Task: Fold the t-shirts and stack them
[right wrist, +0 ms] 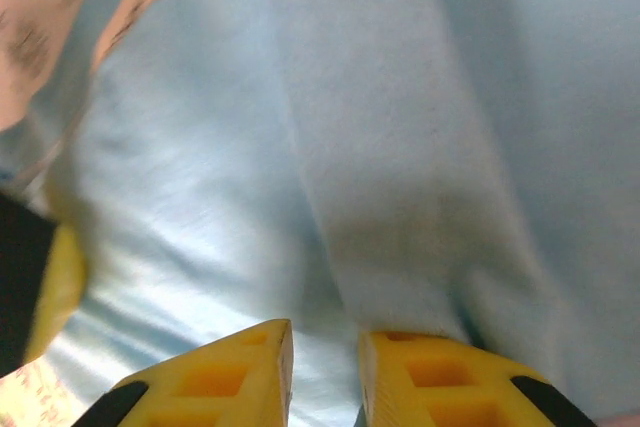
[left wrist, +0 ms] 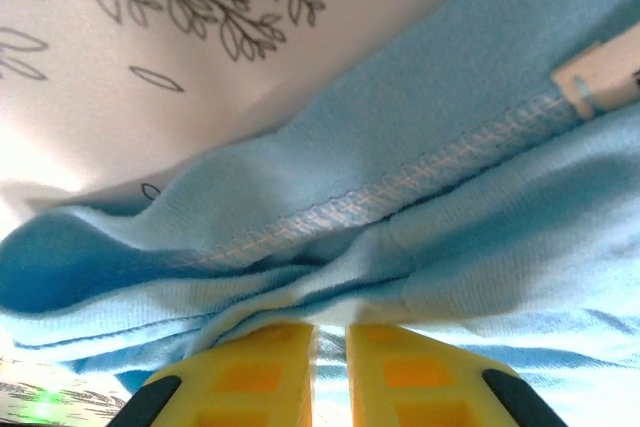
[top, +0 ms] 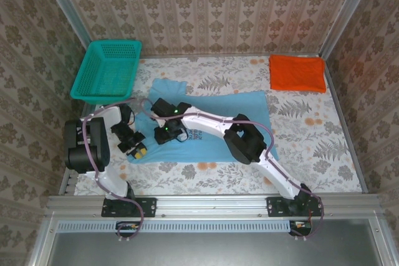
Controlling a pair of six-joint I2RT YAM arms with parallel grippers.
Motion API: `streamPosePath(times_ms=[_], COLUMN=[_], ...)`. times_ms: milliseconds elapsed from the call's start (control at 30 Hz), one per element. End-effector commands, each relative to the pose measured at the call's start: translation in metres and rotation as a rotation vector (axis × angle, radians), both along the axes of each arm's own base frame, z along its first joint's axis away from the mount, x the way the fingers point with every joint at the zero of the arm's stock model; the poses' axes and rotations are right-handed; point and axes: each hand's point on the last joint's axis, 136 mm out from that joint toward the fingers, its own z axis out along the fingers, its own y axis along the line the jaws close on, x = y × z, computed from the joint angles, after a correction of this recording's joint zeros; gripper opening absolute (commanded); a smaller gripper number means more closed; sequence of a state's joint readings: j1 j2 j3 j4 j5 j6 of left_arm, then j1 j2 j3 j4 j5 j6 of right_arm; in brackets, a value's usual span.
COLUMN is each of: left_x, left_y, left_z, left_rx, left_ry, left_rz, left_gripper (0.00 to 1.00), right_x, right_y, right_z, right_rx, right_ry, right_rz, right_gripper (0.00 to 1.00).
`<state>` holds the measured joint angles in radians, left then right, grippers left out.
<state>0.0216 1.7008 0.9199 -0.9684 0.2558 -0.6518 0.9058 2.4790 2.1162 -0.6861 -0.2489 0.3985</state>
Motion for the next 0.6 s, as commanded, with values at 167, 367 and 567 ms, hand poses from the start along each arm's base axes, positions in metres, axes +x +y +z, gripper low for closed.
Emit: streamPosePath(times_ms=[167,367,567], left_x=[-0.009,0.001,0.023], left_y=[0.018,0.017,0.019], left_z=[-0.01,-0.002,0.028], left_rx=[0.081,0.074,0.112], left_ry=[0.038,0.007,-0.095], left_rz=[-0.038,-0.045,-0.074], left_gripper=[0.15,0.16,0.19], right_x=[0.078,0.078,0.081], right_y=[-0.064,-0.078,-0.153], right_z=[0.037,0.067,0.1], right_rx=[-0.025,0.004,0.059], right_ry=[-0.067,-0.1,-0.099], right_rz=[-0.27,-0.295,-0.489], right_gripper=[0.35,0.41,0.44])
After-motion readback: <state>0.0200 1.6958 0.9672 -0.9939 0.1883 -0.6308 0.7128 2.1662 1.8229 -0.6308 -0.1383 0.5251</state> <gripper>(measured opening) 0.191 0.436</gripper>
